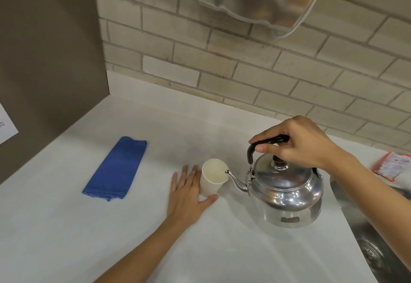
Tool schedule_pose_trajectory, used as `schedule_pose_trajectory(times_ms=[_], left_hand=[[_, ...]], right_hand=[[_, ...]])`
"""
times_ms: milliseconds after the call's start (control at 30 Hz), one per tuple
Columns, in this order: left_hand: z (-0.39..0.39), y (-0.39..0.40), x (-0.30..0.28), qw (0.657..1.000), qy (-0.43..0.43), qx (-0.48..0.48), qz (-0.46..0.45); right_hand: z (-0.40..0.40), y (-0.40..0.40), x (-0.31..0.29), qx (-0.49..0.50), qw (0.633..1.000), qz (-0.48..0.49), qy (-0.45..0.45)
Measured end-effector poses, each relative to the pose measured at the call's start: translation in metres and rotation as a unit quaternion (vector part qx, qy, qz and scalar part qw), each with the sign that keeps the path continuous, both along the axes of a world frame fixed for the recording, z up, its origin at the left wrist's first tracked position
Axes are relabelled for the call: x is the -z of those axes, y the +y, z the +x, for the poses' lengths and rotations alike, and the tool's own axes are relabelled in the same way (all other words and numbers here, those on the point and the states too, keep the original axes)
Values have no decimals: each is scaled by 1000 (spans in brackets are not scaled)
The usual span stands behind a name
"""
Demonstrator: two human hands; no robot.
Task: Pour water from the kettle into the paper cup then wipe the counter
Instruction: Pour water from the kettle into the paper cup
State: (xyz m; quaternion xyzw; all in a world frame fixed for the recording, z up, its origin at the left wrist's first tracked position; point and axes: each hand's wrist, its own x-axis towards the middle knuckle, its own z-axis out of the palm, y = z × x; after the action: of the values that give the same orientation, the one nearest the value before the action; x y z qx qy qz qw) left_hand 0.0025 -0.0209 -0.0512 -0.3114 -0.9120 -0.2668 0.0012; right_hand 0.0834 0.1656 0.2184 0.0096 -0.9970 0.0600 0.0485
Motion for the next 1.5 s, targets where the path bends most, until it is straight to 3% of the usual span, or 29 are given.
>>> schedule_pose_trajectory(times_ms=[933,1500], left_hand=[[-1,2,-1,1000,-14,-6,8],[-1,4,-1,1000,-13,-16,13]], right_hand=[[-11,-9,-4,-16,998,53,-19],[-13,-1,-4,-12,999,36,-18]])
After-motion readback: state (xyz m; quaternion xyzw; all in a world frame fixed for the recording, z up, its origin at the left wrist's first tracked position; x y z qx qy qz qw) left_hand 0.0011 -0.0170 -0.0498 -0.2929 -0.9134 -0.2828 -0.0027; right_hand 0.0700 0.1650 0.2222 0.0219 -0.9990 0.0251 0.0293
